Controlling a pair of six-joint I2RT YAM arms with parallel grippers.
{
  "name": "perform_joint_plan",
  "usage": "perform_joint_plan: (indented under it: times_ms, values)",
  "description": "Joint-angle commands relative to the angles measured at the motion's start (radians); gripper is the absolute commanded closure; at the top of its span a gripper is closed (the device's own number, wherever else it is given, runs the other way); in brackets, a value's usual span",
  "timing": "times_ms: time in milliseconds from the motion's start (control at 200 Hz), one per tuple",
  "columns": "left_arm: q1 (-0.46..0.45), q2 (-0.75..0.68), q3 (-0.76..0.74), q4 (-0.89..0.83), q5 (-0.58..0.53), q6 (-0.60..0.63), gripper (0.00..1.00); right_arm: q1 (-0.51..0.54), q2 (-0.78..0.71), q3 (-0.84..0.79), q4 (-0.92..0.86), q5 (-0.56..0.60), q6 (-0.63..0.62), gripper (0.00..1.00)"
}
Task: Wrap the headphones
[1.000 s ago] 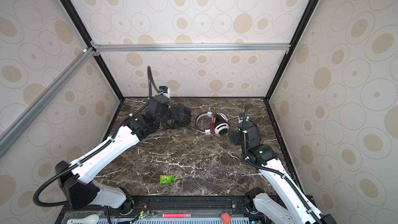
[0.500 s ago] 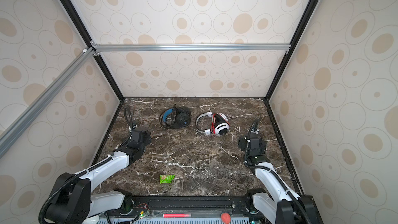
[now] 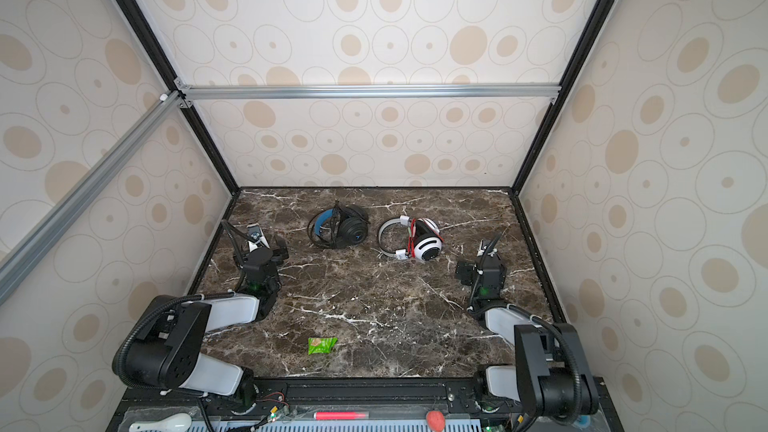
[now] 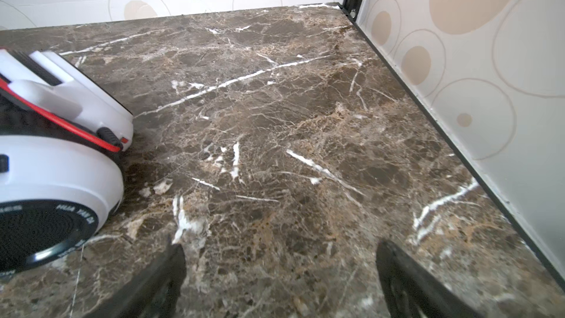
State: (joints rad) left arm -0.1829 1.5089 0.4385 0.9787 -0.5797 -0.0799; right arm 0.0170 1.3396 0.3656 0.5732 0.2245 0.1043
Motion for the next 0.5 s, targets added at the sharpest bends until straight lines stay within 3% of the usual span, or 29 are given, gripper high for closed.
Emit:
perform_joint_plan:
  times_ms: [0, 55, 110, 160, 220, 300, 340, 420, 495]
  values:
    - [0.053, 0.057, 0.049, 0.147, 0.039, 0.034, 0.02, -0.010, 0.082, 0.023, 0.170, -0.040, -0.010, 0.00]
    - [0.070, 0.051, 0.044, 0.144, 0.051, 0.019, 0.02, -0.015, 0.126, 0.018, 0.245, -0.044, -0.021, 0.00]
    - [0.075, 0.013, 0.026, 0.144, 0.091, 0.044, 0.02, -0.015, 0.103, 0.036, 0.170, -0.080, -0.027, 0.00]
    - [0.071, -0.055, 0.023, 0.058, 0.150, 0.078, 0.02, -0.016, 0.108, 0.026, 0.193, -0.087, -0.028, 0.00]
    - [0.069, -0.135, -0.004, -0.037, 0.136, 0.072, 0.02, -0.015, 0.127, 0.023, 0.217, -0.120, -0.043, 0.00]
    - [0.077, -0.162, -0.095, 0.029, 0.118, 0.081, 0.02, -0.015, 0.191, 0.053, 0.227, -0.193, -0.079, 0.00]
    - [0.080, -0.157, -0.105, 0.063, 0.093, 0.082, 0.02, 0.004, 0.206, 0.058, 0.241, -0.162, -0.095, 0.00]
    - [0.085, -0.124, -0.110, 0.155, 0.155, 0.081, 0.02, 0.014, 0.189, 0.078, 0.166, -0.149, -0.101, 0.00]
    - [0.086, -0.085, -0.066, 0.140, 0.226, 0.105, 0.02, 0.014, 0.198, 0.072, 0.196, -0.149, -0.102, 0.00]
